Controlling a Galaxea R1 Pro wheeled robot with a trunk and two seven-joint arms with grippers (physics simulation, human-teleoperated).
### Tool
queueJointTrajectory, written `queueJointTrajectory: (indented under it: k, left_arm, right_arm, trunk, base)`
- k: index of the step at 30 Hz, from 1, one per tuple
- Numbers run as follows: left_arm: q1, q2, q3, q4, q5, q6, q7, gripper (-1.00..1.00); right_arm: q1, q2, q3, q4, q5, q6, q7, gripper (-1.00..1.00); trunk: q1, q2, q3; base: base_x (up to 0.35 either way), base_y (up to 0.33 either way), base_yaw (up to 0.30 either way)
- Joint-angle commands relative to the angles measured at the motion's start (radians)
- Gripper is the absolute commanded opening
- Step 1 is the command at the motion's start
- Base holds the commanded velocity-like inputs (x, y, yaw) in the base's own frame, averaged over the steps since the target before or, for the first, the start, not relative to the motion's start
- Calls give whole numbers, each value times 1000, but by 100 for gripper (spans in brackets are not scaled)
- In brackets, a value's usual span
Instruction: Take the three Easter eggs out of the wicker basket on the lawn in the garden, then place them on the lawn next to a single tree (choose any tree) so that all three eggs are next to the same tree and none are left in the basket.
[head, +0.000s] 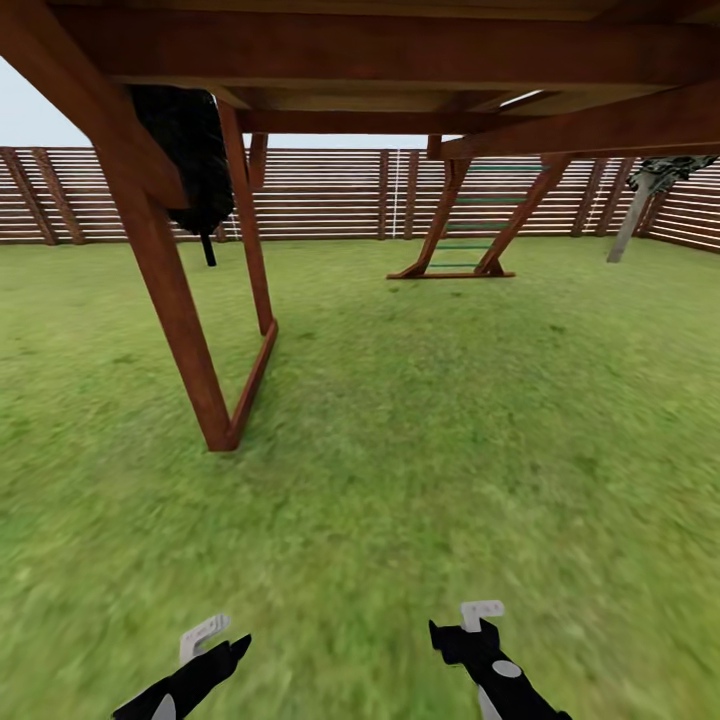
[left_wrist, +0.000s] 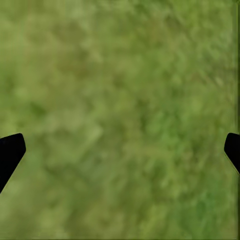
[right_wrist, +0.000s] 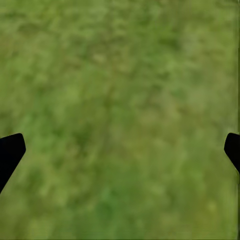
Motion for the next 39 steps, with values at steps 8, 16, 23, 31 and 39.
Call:
queueJointTrajectory:
  k: [8,16,23,31,39]
  left_arm:
    - [0,-1,6,-1,10,10,-6,100]
    - [0,-1,8,-1,10,10,-6,100]
    - [0,-1,8,-1,10,10,-6,100]
    - [0,-1,8,-1,10,10,-6,100]
    - [0,-1,8,-1,11,10,-6,100]
  right_arm:
    - [0,2,2,1,5,-2,0,100]
    - [0,10,1,1,5,-3,0,100]
    - [0,11,0,1,5,-3,0,100]
    - [0,11,0,1,5,-3,0,100]
    - [0,11,0,1,4,-3,0,100]
  trunk:
    - [0,0,-1]
    - [0,0,-1]
    - [0,0,-1]
    - [0,0,-1]
    - [0,0,-4]
  base:
    - [314,-111,1]
    - [314,-111,0]
    - [314,-111,0]
    - [314,-111,0]
    - [314,-111,117]
